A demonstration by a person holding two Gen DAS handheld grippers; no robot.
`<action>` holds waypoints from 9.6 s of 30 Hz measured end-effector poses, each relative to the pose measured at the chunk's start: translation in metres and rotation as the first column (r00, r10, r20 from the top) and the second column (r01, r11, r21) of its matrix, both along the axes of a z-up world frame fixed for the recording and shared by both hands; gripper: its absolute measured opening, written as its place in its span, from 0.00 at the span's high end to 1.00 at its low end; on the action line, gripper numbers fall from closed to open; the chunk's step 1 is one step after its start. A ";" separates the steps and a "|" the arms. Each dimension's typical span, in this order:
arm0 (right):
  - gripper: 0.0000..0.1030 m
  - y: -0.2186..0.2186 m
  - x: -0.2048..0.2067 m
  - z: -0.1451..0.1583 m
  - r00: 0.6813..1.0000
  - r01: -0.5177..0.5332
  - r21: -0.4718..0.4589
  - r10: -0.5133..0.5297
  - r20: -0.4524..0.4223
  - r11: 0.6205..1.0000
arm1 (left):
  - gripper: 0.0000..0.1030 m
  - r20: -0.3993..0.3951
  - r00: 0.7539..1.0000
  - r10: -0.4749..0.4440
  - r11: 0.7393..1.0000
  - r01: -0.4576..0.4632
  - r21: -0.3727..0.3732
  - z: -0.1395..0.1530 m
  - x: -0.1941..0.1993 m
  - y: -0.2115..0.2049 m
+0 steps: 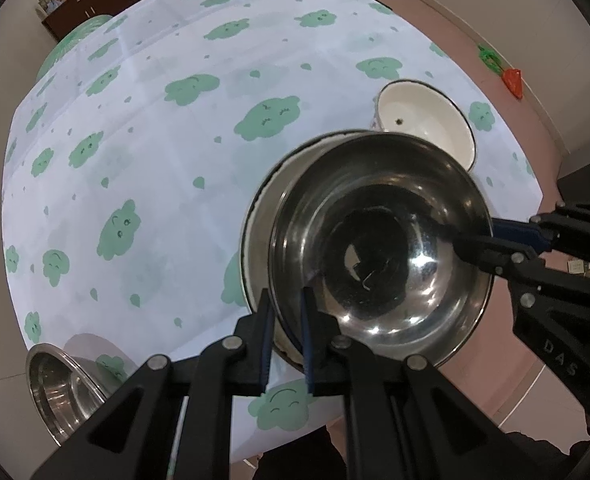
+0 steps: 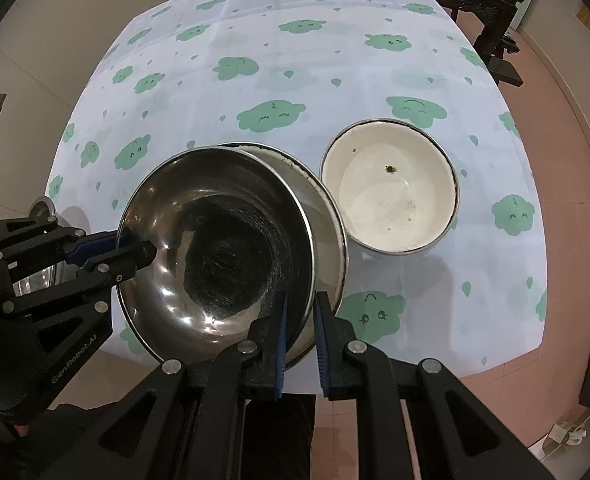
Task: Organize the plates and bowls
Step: 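Lower the small steel bowl onto the white enamel plate with both tools, then open both tools to release the small steel bowl, then move both tools up and over to the white enamel bowl, then close both tools on the white enamel bowl's rim and lift it, then carry the white enamel bowl with both tools over the small steel bowl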
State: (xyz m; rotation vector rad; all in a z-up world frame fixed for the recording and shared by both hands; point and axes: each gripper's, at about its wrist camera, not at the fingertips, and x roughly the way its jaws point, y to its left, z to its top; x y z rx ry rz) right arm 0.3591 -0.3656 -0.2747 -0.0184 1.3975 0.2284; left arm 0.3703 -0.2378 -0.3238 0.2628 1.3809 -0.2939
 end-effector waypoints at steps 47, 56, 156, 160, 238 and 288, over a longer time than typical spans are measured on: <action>0.83 0.005 0.000 -0.006 0.999 -0.042 -0.033 0.042 0.006 0.999 | 0.88 -0.034 0.999 -0.001 1.000 0.002 0.026 -0.015 -0.003 -0.005; 0.78 0.006 0.001 -0.006 0.999 -0.031 -0.025 0.031 0.008 0.999 | 0.85 -0.038 0.999 -0.003 1.000 0.004 0.012 -0.016 -0.002 -0.003; 0.54 -0.109 0.060 -0.021 0.987 0.148 0.043 -0.150 0.058 0.988 | 0.52 0.018 0.999 -0.043 0.999 0.043 -0.021 -0.018 0.106 -0.101; 0.54 -0.111 0.062 -0.026 0.987 0.150 0.047 -0.152 0.046 0.988 | 0.55 0.006 0.999 -0.051 0.999 0.051 -0.018 -0.023 0.107 -0.105; 0.90 -0.084 0.058 0.044 0.988 0.088 0.082 -0.098 0.122 0.993 | 0.91 0.079 0.996 -0.042 0.993 0.050 -0.106 0.048 0.083 -0.085; 0.90 -0.028 0.029 0.060 0.992 0.022 0.082 -0.032 0.125 0.996 | 0.91 0.104 0.995 0.004 0.995 0.007 -0.104 0.063 0.049 -0.031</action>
